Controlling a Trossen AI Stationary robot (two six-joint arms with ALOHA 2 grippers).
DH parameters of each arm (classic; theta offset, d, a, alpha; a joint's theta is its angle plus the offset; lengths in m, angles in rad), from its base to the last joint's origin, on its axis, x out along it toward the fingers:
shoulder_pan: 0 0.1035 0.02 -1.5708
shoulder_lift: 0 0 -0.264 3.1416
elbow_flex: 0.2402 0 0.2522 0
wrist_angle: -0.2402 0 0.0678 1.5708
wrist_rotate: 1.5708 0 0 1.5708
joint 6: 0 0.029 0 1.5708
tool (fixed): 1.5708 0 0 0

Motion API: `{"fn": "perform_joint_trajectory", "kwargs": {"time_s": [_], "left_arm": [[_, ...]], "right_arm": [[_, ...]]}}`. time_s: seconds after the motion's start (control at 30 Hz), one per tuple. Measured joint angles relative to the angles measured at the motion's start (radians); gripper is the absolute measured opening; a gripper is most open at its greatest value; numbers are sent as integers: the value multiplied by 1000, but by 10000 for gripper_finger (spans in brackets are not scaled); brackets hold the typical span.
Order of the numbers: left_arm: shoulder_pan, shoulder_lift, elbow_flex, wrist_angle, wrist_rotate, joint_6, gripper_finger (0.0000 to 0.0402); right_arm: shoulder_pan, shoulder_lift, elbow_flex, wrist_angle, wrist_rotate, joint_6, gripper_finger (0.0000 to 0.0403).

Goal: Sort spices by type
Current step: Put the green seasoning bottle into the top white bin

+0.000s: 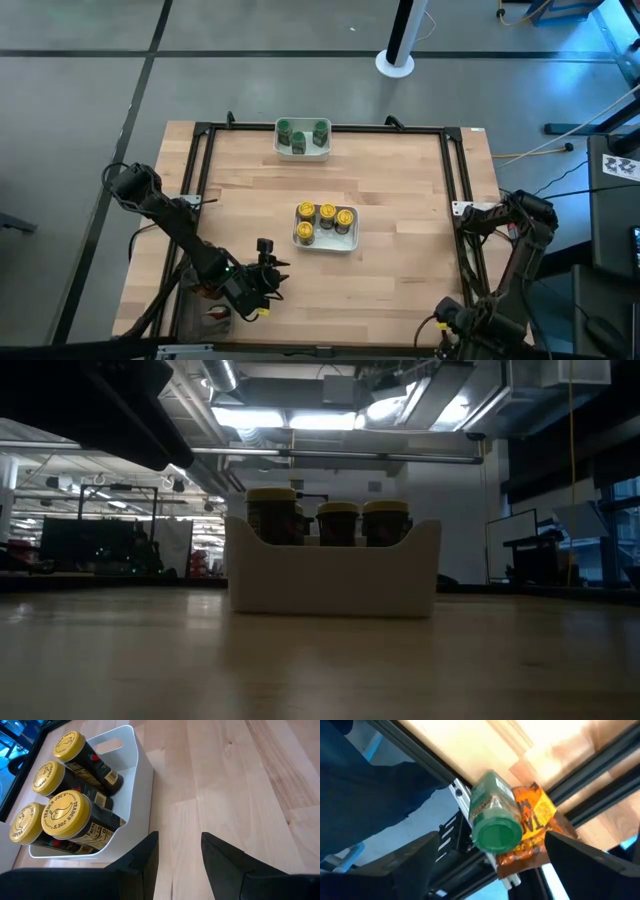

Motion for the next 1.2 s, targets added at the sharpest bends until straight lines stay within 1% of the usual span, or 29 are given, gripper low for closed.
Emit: {"fn": "perform_joint_trajectory", "kwargs": {"time_s": [0.07, 0.17, 0.27, 0.43, 0.77, 0.9, 1.2], "left_arm": [[0, 0, 0, 0, 0, 0, 131], [0, 0, 0, 0, 0, 0, 131], [0, 0, 0, 0, 0, 0, 131], [0, 0, 0, -1, 0, 2, 131], [0, 0, 0, 0, 0, 3, 131], [0, 0, 0, -1, 0, 8, 131], [0, 0, 0, -1, 0, 11, 131]], "right_arm": [[0, 0, 0, -5, 10, -20, 370], [6, 0, 0, -5, 19, -58, 373], [6, 7, 1, -5, 25, -89, 368], [27, 56, 1, -1, 15, -145, 357], [52, 122, 1, 30, 6, -182, 353], [59, 146, 1, 48, -6, -231, 353], [58, 202, 1, 18, -23, -365, 353]]}}
